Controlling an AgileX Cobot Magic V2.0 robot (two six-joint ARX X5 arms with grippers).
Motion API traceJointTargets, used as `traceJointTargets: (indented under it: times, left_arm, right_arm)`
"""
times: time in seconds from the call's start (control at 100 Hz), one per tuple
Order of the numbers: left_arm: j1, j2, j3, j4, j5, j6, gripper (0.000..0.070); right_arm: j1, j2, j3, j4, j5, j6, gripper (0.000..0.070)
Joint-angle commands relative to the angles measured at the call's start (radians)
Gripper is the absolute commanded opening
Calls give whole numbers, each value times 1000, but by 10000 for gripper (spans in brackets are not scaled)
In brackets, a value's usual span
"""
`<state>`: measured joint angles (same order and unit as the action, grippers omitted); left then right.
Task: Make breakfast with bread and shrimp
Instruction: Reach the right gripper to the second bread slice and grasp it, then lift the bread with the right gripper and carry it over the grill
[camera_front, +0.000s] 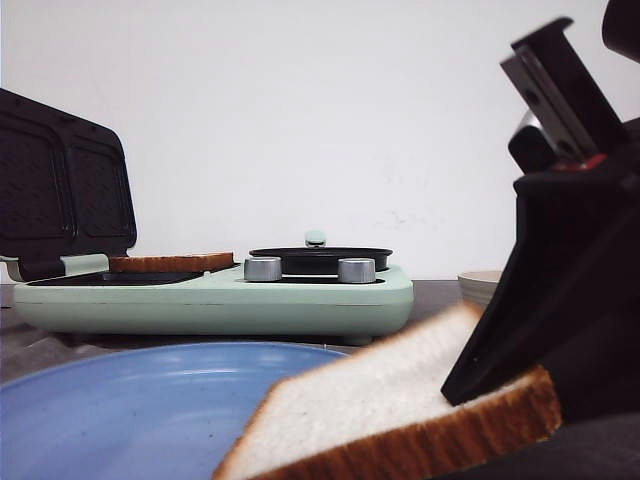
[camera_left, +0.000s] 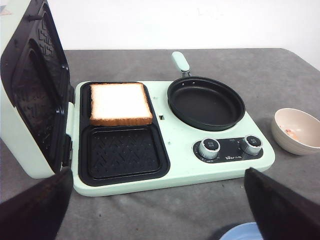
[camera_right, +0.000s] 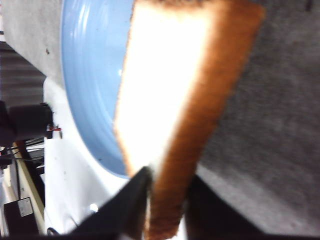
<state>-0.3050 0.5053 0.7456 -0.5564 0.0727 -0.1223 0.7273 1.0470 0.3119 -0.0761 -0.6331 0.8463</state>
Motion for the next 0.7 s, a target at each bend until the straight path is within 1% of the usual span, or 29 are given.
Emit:
traceJointTargets:
  times: [0.0, 0.15, 0.35, 0.6, 0.69]
  left_arm:
    - [-2, 3, 5, 11, -6, -3, 632]
    - [-2, 3, 5, 11, -6, -3, 632]
    - [-2, 3, 5, 11, -6, -3, 631]
    - [-2, 3, 5, 12, -6, -3, 632]
    - [-2, 3, 5, 18, -19, -3, 632]
  right_arm:
    - [13, 9, 11, 10, 6, 8, 10]
    - [15, -2, 13, 63, 3, 14, 10]
    - [14, -43, 33, 145, 2, 63, 9]
    - [14, -41, 140, 142, -2, 60, 8]
    - [5, -40, 184, 142, -3, 59, 8]
